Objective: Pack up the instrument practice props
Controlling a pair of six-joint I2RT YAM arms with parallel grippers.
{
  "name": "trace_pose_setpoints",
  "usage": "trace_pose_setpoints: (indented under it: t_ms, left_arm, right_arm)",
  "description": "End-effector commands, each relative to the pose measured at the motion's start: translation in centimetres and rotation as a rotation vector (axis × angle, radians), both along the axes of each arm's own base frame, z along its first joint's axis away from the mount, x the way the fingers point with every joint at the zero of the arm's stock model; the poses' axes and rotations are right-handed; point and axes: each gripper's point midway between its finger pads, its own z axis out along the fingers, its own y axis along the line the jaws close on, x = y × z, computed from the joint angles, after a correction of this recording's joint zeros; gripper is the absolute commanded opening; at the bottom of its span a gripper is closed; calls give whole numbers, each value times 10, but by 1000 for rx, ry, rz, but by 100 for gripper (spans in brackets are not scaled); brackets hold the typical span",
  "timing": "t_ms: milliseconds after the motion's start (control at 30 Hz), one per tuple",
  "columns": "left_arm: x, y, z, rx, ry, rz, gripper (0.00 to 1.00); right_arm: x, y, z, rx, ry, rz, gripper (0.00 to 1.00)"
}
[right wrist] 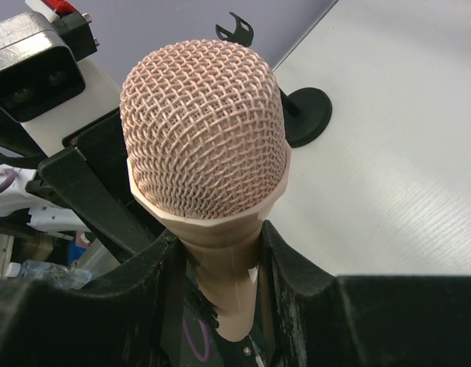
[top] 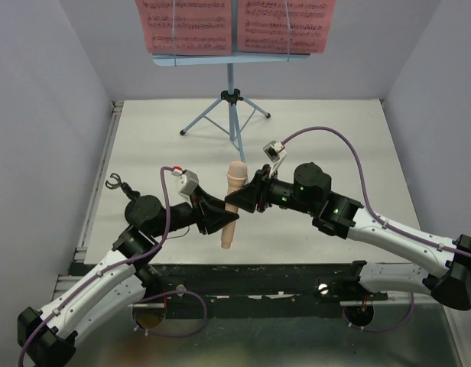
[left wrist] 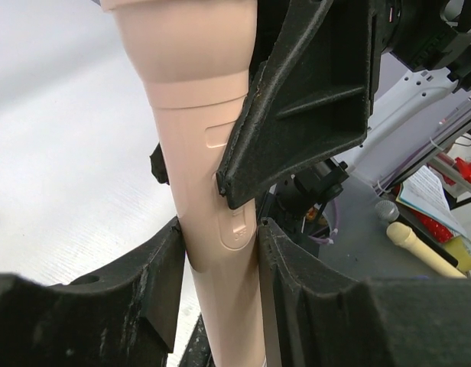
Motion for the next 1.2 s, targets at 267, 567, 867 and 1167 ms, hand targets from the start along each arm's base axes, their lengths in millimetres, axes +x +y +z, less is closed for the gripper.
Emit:
trace_pose_setpoints:
  t_ms: [267,567,867,1167]
  left_arm:
    - [20,21,-6,23,-32,190,0]
    - [98,101,-52,264,179,832,0]
    - [153,149,-109,599,457,1186,0]
    - [191,195,-153,725,627,1303,0]
  right_arm:
    - [8,-8,17,19,-47,-48,81]
    - [30,-74,-25,-134,-65,-340,88]
    - [27,-98,-67,-187,-41,-403,87]
    - [23,-101,-83,-200,-41,-390,87]
